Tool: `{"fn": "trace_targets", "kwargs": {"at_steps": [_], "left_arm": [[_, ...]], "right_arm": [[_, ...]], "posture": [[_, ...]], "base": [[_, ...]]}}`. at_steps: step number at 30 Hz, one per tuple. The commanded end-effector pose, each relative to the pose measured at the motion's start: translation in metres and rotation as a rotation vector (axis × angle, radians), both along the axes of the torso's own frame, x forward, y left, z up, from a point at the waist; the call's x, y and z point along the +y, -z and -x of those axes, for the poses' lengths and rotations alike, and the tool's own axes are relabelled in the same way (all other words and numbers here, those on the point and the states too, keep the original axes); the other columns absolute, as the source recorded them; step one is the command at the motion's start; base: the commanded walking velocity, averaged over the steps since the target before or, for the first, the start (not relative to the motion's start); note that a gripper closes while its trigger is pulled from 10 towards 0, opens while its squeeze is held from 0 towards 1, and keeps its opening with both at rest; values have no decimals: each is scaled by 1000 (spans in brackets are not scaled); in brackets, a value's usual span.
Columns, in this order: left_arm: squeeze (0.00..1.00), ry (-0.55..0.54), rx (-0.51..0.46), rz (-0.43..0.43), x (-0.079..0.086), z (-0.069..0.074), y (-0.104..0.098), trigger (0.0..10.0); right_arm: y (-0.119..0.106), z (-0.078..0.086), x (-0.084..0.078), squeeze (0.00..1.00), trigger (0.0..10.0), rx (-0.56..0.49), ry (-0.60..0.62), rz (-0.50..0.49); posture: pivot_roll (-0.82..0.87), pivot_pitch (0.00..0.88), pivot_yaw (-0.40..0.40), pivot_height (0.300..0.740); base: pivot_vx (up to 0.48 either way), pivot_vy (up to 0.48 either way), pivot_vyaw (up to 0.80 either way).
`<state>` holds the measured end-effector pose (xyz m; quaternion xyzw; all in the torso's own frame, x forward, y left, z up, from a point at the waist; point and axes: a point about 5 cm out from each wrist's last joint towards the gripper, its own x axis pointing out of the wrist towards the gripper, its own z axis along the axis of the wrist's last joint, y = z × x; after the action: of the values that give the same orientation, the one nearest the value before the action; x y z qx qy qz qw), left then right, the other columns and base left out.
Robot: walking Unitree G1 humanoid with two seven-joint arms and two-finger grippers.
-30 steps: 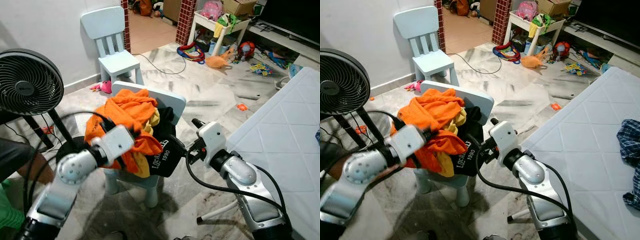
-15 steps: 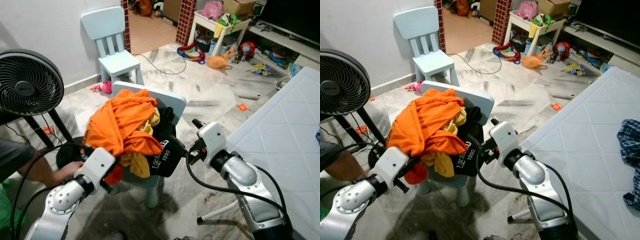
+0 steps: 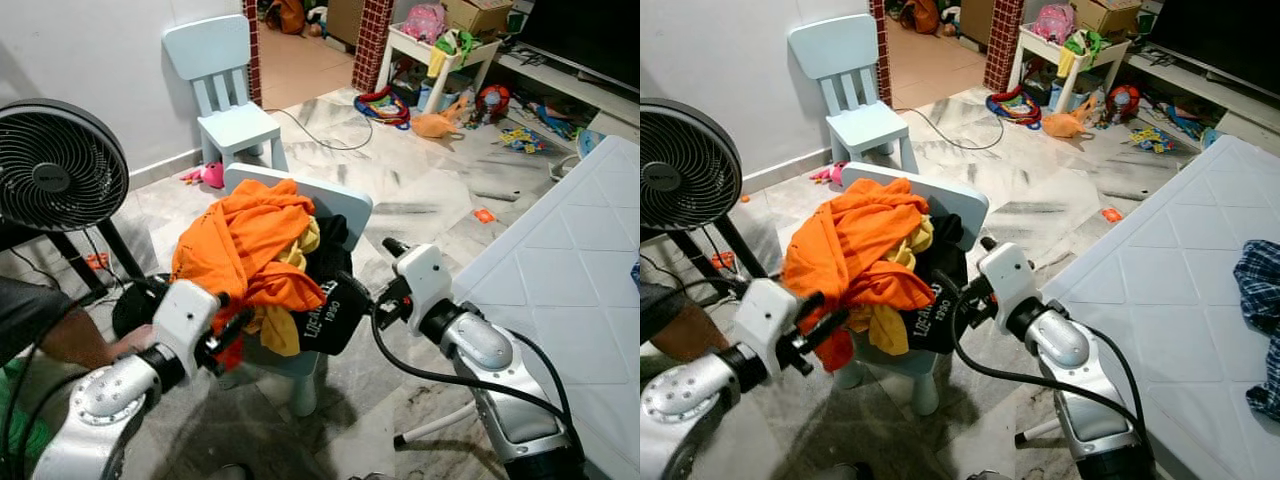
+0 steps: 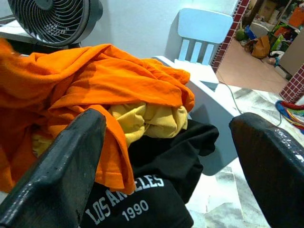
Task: Hang hanger
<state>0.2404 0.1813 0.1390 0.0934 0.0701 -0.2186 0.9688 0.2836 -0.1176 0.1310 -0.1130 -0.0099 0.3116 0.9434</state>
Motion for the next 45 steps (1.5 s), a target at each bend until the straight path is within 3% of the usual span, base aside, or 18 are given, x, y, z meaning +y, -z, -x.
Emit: {"fn": "trace_targets", "kwargs": {"at_steps": [1,2,3,5,7,16,20,23,25,29,30,32,36,37,38,39,42,45], "left_arm": [[1000,-146,-35,18,12,-8,-6,10000],[1000,-237,-53,21,18,-11,-6,10000],[1000,-237,-53,21,18,-11,-6,10000],[1000,-391,-35,48,27,-12,-1,10000],[1000,-464,-2,77,29,-11,5,10000],[1000,-525,74,131,18,-2,20,10000],[1000,-579,28,20,20,-2,21,10000],[1000,-617,0,18,26,-5,17,10000],[1000,-642,-12,21,32,-10,13,10000],[1000,-713,-46,46,56,-39,1,10000],[1000,-713,-46,46,56,-39,1,10000],[1000,-729,-45,88,62,-56,-1,10000],[1000,-728,-48,109,62,-66,-1,10000],[918,-706,-40,114,59,-72,0,10000],[918,-706,-40,114,59,-72,0,10000],[27,-675,-31,113,55,-78,1,10000],[0,-589,27,105,45,-96,9,10000],[0,-586,56,110,45,-101,14,10000]], "right_arm": [[-1,-1,-3,0,10000,-6,3,13],[0,0,-3,0,10000,-5,3,12],[0,0,-3,0,10000,-5,3,12],[0,0,-2,0,10000,-4,2,12],[1,1,-2,0,10000,-2,1,12],[1,0,-2,0,10000,0,-2,13],[1,0,-2,0,10000,0,-1,16],[1,0,-2,0,10000,-1,0,17],[2,0,-2,0,10000,0,0,17],[2,1,-2,0,10000,-1,0,17],[2,1,-2,0,10000,-1,0,17],[0,1,-2,0,10000,-4,2,15],[-1,2,-4,0,10000,-8,7,15],[-2,3,-7,0,10000,-8,13,18],[-2,3,-7,0,10000,-8,13,18],[-2,5,-10,0,10000,-7,20,22],[-9,14,-18,0,10000,-5,33,27],[-10,18,-19,0,10000,1,31,30]], "posture": [[-65,79,-55,740],[-66,83,-53,740],[-66,83,-53,740],[-66,83,-54,740],[-63,85,-56,740],[-63,87,-59,740],[-68,87,-55,740],[-68,88,-56,740],[-66,88,-58,740],[-70,89,-58,740],[-70,89,-58,740],[-88,96,-58,740],[-97,99,-57,740],[-108,106,-57,740],[-108,106,-57,740],[-116,113,-57,740],[-147,155,-63,740],[-159,164,-64,740]], "base": [[0,0,0],[0,0,0],[0,0,0],[0,0,0],[0,0,0],[0,0,0],[0,0,0],[0,0,0],[0,0,0],[0,0,0],[0,0,0],[0,0,0],[0,0,0],[0,0,0],[0,0,0],[0,0,0],[0,0,0],[0,0,0]]}}
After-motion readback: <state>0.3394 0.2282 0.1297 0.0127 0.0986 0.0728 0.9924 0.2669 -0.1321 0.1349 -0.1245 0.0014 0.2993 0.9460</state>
